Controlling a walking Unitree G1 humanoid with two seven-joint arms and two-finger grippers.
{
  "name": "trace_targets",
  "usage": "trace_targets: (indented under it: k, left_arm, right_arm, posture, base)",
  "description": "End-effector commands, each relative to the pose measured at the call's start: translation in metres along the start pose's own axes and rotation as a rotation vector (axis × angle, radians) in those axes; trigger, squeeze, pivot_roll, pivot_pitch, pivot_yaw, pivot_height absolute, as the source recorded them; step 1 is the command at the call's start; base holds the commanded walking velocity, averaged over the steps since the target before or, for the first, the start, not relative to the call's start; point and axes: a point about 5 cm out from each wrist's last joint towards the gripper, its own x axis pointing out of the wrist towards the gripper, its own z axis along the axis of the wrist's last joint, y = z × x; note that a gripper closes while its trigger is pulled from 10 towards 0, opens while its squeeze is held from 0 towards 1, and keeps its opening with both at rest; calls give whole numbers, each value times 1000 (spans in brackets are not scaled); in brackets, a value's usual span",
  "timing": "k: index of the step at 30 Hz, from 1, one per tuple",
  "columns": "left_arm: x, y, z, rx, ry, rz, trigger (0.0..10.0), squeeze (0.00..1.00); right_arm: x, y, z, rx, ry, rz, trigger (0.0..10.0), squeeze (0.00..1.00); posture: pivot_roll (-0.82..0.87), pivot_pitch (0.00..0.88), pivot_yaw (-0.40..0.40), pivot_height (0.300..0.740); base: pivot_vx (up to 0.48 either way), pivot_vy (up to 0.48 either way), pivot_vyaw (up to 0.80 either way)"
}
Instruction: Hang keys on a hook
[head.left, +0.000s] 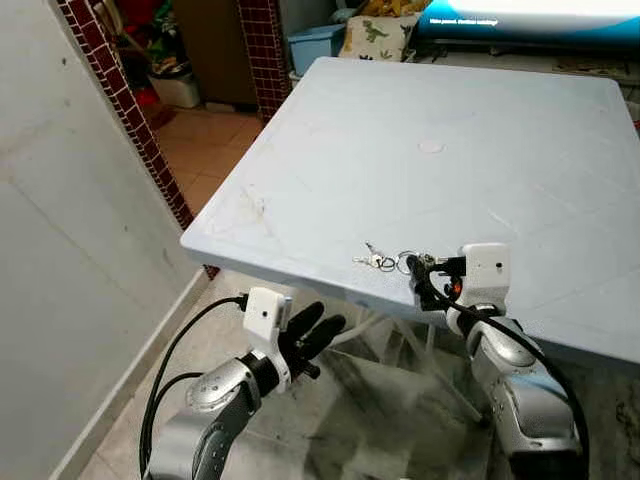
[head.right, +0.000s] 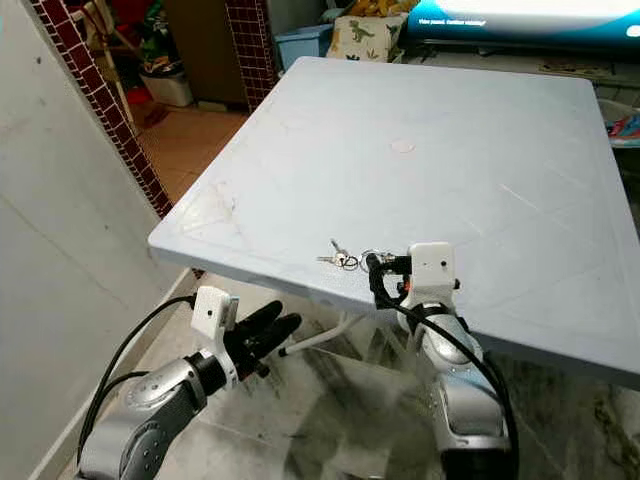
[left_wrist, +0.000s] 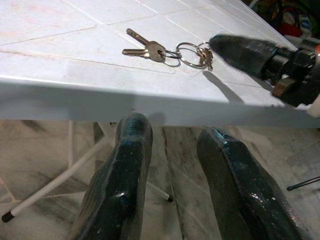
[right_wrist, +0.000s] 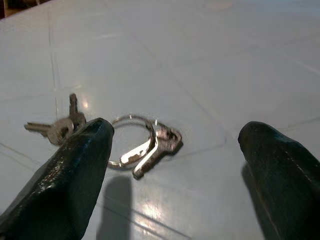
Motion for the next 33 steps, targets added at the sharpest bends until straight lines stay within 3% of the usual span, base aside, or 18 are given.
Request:
trace_targets:
  k: [1,2,3,4,6,8,9,11,14,17,18,19,20,33]
  left_arm:
    - [-2,2,3,19,-4,11,10000,0]
    - [-2,2,4,21,-4,11,10000,0]
    - [-2,2,4,23,-3,12,10000,0]
    - [-2,3,4,24,-3,13,10000,0]
    - [-3,3,4,27,-3,15,10000,0]
    - [-3,3,4,28,-3,15,10000,0]
    - [-3,3,4,28,-3,15,10000,0]
    - [-3,2,3,30,0,12,10000,0]
    - [-2,1,2,31,4,7,10000,0]
    - [-2,0,1,35,6,4,10000,0]
    - [-2,0,1,35,6,4,10000,0]
    - [-1,0,2,36,6,4,10000,0]
    - [-1,1,2,36,5,6,10000,0]
    - [0,-1,-1,48,11,2,10000,0]
  right_arm:
    - [3,3,1,9,-6,13,10000,0]
    - [5,4,2,12,-12,17,10000,0]
    - [7,5,2,9,-10,23,8549,0]
    - [8,6,2,9,-8,27,5373,0]
    - [10,9,-1,16,7,45,3373,0]
    - [10,11,-3,16,11,49,2471,0]
    - [10,11,-3,16,11,49,2471,0]
    - [11,14,-5,19,10,59,4706,0]
    - [13,17,-4,16,5,69,4745,0]
    - [15,17,-3,10,5,63,3961,0]
    - [16,17,-4,9,8,59,2392,0]
    - [16,17,-4,8,11,56,2392,0]
    - [17,17,-6,6,23,53,0,0]
    - [17,18,-14,9,49,51,0,0]
  posture:
    - [-106,108,99,740]
    - [-104,108,100,740]
    - [-104,108,100,740]
    - [-101,107,99,740]
    - [-101,107,99,740]
    - [-100,107,100,740]
    - [-100,107,100,740]
    - [-100,107,100,740]
    - [-100,107,100,740]
    - [-102,106,102,740]
    - [-102,106,102,740]
    - [-102,106,102,740]
    - [-102,106,102,740]
    - [-105,97,99,740]
  base:
    - [0,0,0]
    - [0,0,0]
    - [0,0,0]
    - [0,0,0]
    - [0,0,0]
    - [0,0,0]
    - [0,0,0]
    - [0,0,0]
    - [0,0,0]
    - [0,0,0]
    - [0,0,0]
    - [0,0,0]
    - [0,0,0]
    - [0,0,0]
